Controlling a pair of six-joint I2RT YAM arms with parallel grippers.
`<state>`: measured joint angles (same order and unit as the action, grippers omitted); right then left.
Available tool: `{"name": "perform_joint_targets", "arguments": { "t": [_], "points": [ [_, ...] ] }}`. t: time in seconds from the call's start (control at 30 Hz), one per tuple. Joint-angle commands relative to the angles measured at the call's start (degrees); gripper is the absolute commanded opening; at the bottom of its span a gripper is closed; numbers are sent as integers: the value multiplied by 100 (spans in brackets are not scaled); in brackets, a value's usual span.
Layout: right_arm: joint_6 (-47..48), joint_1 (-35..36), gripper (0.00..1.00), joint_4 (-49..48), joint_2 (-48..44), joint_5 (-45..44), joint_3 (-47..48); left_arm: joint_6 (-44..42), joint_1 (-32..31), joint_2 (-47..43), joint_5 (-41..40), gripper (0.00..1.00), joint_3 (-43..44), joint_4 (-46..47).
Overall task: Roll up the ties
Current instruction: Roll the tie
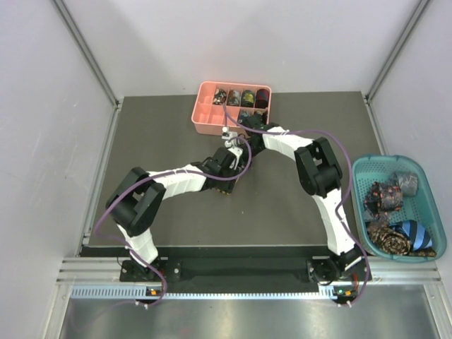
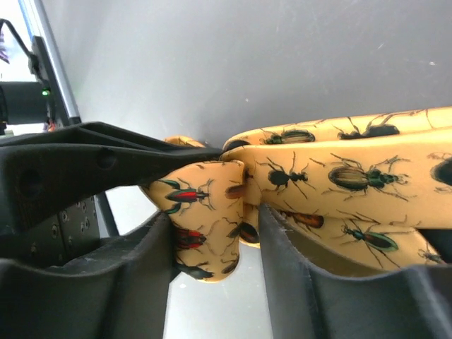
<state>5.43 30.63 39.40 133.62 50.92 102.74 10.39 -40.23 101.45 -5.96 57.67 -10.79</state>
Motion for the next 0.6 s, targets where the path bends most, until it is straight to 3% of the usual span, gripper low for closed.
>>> {"name": "perform_joint_targets", "arguments": {
  "t": [0.0,0.03,0.17,0.33,0.57],
  "points": [
    [54,-189,41,-354,-223,-891,18,288,15,595,270,43,-151,-574],
    [89,-181,36,-232,-179,-856,53,288,15,604,270,43,-133,-582],
    [160,-145,32,-160,14,-820,88,288,15,490,253,51,-116,-547],
    [169,-75,26,-187,261,-601,-8,270,15,314,253,69,95,-626],
    [-86,66,23,-529,243,-521,-508,253,24,147,244,84,245,-688]
  ]
}}
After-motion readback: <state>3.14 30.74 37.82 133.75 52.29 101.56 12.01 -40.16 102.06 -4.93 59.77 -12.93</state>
